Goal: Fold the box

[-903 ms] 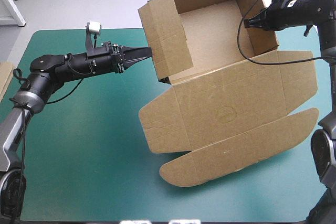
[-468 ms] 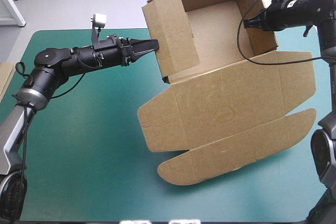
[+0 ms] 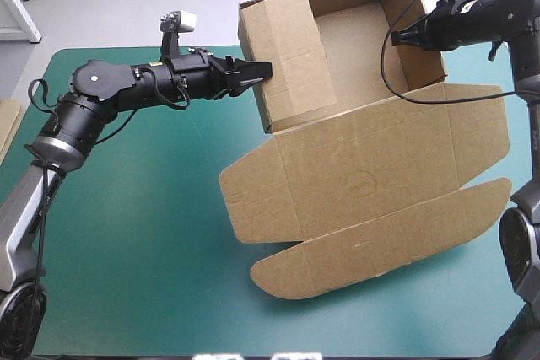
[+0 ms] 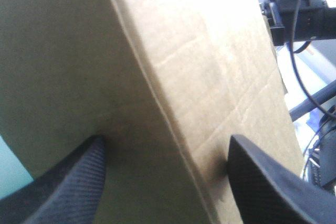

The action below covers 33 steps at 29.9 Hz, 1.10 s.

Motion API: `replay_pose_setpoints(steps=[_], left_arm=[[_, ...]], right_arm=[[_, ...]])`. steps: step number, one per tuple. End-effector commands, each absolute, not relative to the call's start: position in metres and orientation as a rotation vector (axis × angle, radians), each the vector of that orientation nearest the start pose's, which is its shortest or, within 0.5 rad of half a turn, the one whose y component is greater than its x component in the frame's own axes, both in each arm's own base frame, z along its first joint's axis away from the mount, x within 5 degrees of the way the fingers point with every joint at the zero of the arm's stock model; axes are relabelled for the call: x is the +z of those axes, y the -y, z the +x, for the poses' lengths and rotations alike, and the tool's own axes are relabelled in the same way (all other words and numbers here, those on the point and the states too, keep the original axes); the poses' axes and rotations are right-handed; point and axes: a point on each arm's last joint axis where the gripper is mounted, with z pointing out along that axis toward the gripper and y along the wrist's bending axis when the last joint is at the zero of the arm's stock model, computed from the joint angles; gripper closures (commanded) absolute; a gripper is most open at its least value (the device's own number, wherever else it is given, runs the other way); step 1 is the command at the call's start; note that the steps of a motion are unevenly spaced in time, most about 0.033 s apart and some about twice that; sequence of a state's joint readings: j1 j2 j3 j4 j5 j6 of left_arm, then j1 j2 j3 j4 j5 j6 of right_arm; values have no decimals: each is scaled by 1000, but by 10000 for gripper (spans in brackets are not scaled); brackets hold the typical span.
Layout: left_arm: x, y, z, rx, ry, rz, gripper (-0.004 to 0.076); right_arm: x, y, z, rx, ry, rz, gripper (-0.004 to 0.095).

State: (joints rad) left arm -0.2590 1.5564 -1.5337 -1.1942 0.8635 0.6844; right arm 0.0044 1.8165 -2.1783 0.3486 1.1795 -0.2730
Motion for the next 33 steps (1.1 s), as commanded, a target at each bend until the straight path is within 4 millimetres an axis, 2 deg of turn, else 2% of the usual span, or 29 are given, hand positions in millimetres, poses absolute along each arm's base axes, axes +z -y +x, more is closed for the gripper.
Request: replay_pose_setpoints(steps=[1,6,11,18,25,33], left_arm=[[449,153,304,-1114,-1879,464,241],[455,163,301,-1094,-1882,485,241],[451,168,304,-954,-1964,495,241],[449,167,310,-870,-1968,463,241],[438,167,319,-821,-2023,434,243],[436,158,323,-649,-2067,433,346]], right_arm=[[493,-43,367,311,-2100,-310,917],[489,-54,369,298,-2122,-298,917],[489,-56,369,347,-2139,-238,916],[486,-58,366,399,-2183,-213,917],[485,-64,365,433,-2195,-207,916],[464,-90,379,494,-2266,-222,916]])
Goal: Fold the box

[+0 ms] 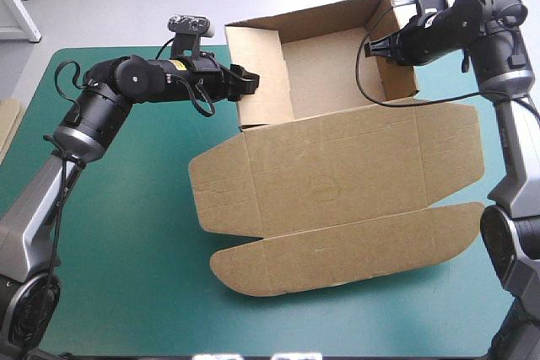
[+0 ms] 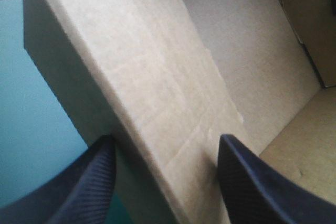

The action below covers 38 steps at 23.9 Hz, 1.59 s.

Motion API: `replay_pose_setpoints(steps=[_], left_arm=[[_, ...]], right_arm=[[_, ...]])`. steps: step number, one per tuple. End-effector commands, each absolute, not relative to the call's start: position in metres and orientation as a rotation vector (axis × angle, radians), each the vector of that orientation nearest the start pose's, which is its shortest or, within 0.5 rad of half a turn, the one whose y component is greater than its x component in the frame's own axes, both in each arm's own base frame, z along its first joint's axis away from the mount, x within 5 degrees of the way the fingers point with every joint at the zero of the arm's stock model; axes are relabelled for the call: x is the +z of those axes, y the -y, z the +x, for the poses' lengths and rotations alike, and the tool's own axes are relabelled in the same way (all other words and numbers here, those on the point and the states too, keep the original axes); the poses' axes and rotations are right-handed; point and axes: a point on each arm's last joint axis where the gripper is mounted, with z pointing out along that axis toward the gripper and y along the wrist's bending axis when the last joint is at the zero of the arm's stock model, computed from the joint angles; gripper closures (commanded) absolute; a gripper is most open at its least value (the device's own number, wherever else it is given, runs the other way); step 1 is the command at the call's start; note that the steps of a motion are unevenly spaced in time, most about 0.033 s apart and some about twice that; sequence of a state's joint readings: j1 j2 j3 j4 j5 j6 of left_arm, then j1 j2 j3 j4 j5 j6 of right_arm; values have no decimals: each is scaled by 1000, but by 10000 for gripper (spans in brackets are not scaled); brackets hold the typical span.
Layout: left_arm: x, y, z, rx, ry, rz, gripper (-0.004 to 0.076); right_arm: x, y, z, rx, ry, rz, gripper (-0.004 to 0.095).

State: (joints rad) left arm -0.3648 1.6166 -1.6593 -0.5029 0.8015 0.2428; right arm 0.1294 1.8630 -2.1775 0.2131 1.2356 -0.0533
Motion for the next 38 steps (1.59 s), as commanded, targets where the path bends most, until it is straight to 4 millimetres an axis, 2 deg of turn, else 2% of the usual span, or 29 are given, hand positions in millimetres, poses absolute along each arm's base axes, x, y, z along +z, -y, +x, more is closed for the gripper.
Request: replay_pose_setpoints(steps=[1,5,9,11,13,14,15,18,21,25,35,38], left_arm=[[435,157,324,-629,-2071,435,358],[430,149,327,-500,-2116,431,456],[426,144,328,-413,-2148,430,524],[423,143,331,-383,-2156,433,566],[420,143,334,-360,-2166,441,636],[416,143,337,-343,-2182,449,709],[416,143,339,-329,-2186,455,734],[416,144,353,-234,-2217,493,734],[417,149,368,-223,-2254,508,734],[394,155,386,-174,-2356,552,734],[374,154,404,-62,-2364,531,734],[363,159,410,-58,-2376,544,734]], right_arm=[[461,-92,381,499,-2273,-221,916],[452,-107,384,502,-2298,-259,912],[447,-119,384,430,-2318,-284,912],[442,-132,381,398,-2350,-325,912],[436,-141,381,381,-2373,-348,912],[432,-146,382,377,-2383,-348,912],[430,-146,383,378,-2390,-345,912],[423,-148,386,384,-2428,-333,912],[417,-149,390,391,-2448,-308,912],[403,-152,399,385,-2482,-302,912],[361,-159,423,348,-2579,-303,912],[345,-162,431,343,-2611,-303,912]])
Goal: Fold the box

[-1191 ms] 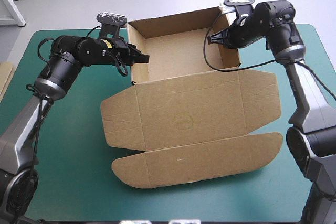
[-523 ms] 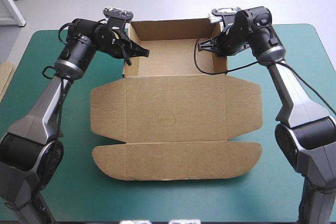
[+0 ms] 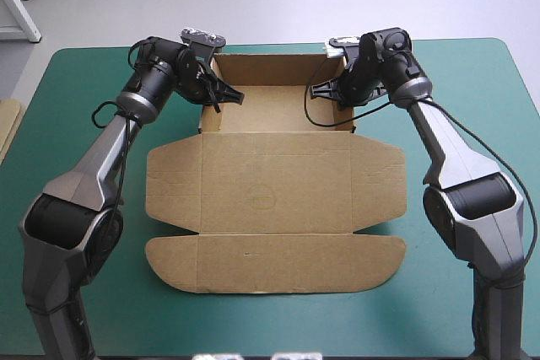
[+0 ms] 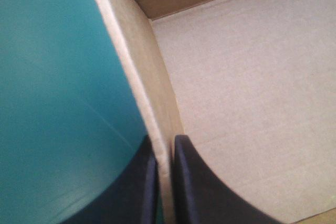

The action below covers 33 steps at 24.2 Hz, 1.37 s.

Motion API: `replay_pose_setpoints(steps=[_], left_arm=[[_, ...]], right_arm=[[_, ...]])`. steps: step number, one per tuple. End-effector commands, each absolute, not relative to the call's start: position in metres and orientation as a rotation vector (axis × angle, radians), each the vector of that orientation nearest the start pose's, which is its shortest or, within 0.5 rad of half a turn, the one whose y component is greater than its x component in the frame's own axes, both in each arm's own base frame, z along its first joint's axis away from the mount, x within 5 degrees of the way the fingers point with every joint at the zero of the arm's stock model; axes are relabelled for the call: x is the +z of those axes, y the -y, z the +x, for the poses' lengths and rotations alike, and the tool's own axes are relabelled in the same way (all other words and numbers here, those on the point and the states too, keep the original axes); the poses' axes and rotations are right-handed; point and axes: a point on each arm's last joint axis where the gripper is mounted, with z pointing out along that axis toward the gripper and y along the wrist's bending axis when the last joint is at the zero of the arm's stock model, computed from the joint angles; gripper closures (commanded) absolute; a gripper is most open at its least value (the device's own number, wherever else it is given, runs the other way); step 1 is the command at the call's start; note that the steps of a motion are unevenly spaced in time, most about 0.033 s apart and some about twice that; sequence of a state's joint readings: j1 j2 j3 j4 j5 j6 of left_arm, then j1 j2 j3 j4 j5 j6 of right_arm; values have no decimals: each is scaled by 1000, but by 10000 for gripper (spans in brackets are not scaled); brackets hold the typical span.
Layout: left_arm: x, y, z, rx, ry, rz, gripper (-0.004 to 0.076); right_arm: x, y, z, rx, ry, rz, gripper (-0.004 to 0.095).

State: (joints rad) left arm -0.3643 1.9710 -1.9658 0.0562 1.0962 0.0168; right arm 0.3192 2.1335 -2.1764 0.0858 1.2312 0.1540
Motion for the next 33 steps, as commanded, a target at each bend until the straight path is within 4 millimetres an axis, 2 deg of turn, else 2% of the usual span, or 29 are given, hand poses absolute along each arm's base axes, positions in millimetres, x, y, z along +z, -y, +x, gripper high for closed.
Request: replay_pose_setpoints(steps=[1,4,9,14,17,20,26,27,28,33], left_arm=[[353,163,415,-61,-2400,552,734],[338,166,421,-61,-2432,560,734],[326,168,427,-60,-2456,565,734],[305,172,433,-67,-2517,575,734],[296,173,436,-73,-2536,575,734],[290,175,438,-91,-2546,572,734],[292,174,437,-89,-2555,573,721],[291,174,436,-87,-2561,577,692],[294,174,436,-84,-2565,586,592],[311,174,435,-98,-2525,563,290]], right_arm=[[341,-163,433,344,-2621,-303,913],[336,-163,435,340,-2629,-303,913],[335,-162,438,310,-2605,-301,913],[307,-166,447,299,-2690,-311,913],[299,-167,450,292,-2698,-317,913],[298,-167,451,287,-2691,-322,913],[299,-167,452,286,-2686,-328,895],[301,-167,451,287,-2682,-327,874],[301,-167,451,287,-2681,-327,811],[306,-166,450,290,-2682,-330,623]])
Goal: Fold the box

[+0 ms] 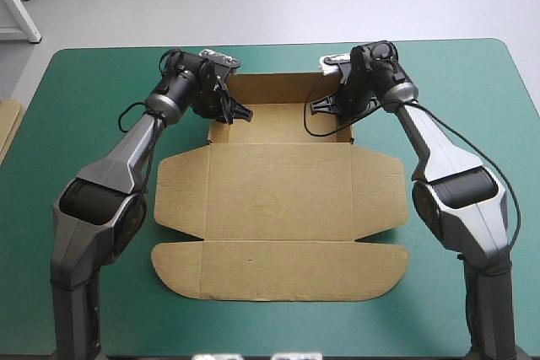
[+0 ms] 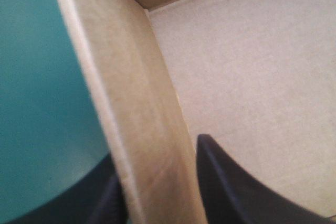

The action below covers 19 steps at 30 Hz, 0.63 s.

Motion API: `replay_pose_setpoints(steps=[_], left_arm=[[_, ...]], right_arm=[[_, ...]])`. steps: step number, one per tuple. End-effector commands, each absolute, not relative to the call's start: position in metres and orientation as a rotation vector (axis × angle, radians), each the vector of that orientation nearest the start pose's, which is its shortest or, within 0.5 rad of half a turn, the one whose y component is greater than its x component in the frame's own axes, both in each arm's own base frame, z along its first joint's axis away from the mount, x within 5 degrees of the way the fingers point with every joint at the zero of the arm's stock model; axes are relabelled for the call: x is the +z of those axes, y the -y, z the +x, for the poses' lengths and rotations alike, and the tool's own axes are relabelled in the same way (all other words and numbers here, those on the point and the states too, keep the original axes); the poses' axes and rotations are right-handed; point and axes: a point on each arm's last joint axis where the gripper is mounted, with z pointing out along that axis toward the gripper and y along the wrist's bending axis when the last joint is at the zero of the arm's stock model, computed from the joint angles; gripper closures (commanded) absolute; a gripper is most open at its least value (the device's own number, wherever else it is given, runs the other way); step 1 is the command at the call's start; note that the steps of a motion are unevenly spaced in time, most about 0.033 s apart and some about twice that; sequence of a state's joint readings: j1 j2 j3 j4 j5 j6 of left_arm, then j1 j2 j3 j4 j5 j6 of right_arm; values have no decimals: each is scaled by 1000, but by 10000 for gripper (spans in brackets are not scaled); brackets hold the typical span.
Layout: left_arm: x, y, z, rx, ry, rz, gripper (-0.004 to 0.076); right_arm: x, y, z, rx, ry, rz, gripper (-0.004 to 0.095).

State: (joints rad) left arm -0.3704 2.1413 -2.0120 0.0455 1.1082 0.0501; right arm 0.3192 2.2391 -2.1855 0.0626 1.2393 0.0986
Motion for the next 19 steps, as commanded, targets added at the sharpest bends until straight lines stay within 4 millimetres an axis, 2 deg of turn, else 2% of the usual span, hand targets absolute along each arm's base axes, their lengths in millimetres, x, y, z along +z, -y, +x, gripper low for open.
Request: replay_pose_setpoints(steps=[1,3,6,11,19], left_arm=[[317,174,435,-105,-2510,557,253],[325,174,434,-121,-2488,549,234],[334,174,432,-135,-2462,542,234],[342,173,428,-138,-2448,538,234],[356,170,421,-142,-2424,533,234]], right_arm=[[308,-167,450,291,-2675,-330,590],[315,-167,450,301,-2654,-321,512],[329,-165,447,298,-2615,-321,452],[350,-159,441,287,-2564,-313,445],[371,-149,433,263,-2520,-300,431]])
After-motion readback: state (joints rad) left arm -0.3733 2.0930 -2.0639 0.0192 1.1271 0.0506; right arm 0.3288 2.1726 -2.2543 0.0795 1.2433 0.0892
